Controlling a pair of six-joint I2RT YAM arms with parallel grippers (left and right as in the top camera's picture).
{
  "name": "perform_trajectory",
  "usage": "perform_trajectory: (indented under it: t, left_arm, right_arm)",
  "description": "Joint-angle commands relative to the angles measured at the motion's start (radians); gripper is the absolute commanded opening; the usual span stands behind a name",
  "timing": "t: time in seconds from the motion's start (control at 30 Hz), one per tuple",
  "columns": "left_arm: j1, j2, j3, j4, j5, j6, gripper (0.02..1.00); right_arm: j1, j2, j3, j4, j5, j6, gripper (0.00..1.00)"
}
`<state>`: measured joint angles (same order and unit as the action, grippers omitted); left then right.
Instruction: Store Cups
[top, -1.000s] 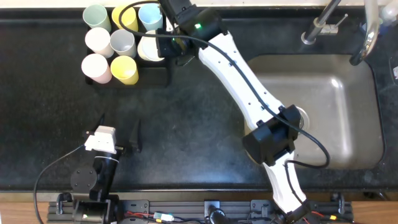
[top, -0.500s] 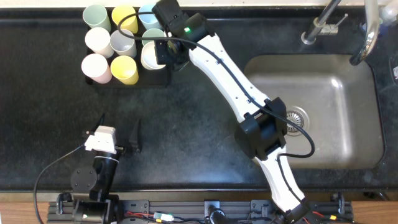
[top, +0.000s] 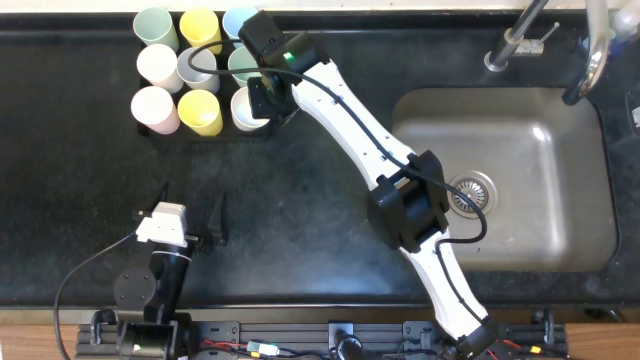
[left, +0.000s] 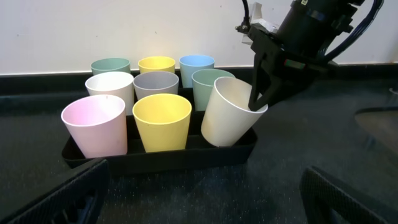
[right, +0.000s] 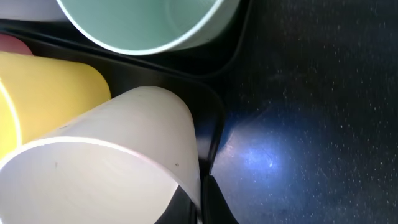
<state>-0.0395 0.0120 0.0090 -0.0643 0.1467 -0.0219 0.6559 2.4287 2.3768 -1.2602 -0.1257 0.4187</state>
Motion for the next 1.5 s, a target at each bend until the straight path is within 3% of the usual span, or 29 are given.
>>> perform_trajectory:
  t: [0.03, 0.33, 0.5, 0.63, 0.8, 0.87, 1.03, 1.13, 1.33, 1.5]
  left_arm:
    - [-0.003, -0.009, -0.001, -0.003, 0.014, 0.015, 1.000]
    - [-0.003, -0.009, -0.001, -0.003, 0.014, 0.015, 1.000]
    - [-0.003, -0.009, -0.001, -0.003, 0.014, 0.015, 1.000]
    - [-0.003, -0.009, -0.001, -0.003, 0.014, 0.015, 1.000]
    - [-0.003, -0.009, -0.001, -0.003, 0.014, 0.015, 0.998]
    - [-0.003, -0.009, -0.001, -0.003, 0.014, 0.015, 1.000]
    - [-0.003, -0.009, -0.001, -0.003, 0.014, 0.015, 1.000]
    - [-0.003, -0.009, -0.001, -0.003, 0.014, 0.015, 1.000]
    - [-0.003, -0.009, -0.001, -0.003, 0.014, 0.015, 1.000]
    - [-0.003, -0.009, -0.001, -0.003, 0.014, 0.015, 1.000]
  right_arm:
    - [0.006, 0.004, 0.034, 0.001, 0.004, 0.008, 0.042]
    - [0.006, 0.005, 0.032, -0.026, 0.019, 0.008, 0.082]
    - [0.008, 0.005, 0.032, -0.026, 0.018, 0.008, 0.235]
    - [0.011, 0.005, 0.032, -0.026, 0.018, 0.008, 0.279]
    - [0.013, -0.023, 0.035, -0.026, 0.019, 0.006, 0.511]
    - [0.007, -0.087, 0.035, -0.022, 0.036, -0.014, 0.647]
    - [-0.063, -0.279, 0.035, -0.067, 0.100, -0.172, 0.855]
    - [-0.163, -0.399, 0.034, -0.158, 0.135, -0.303, 1.000]
    - [-0.317, -0.526, 0.030, -0.316, 0.138, -0.513, 0.998]
    - [-0.375, -0.649, -0.105, -0.262, 0.145, -0.558, 0.996]
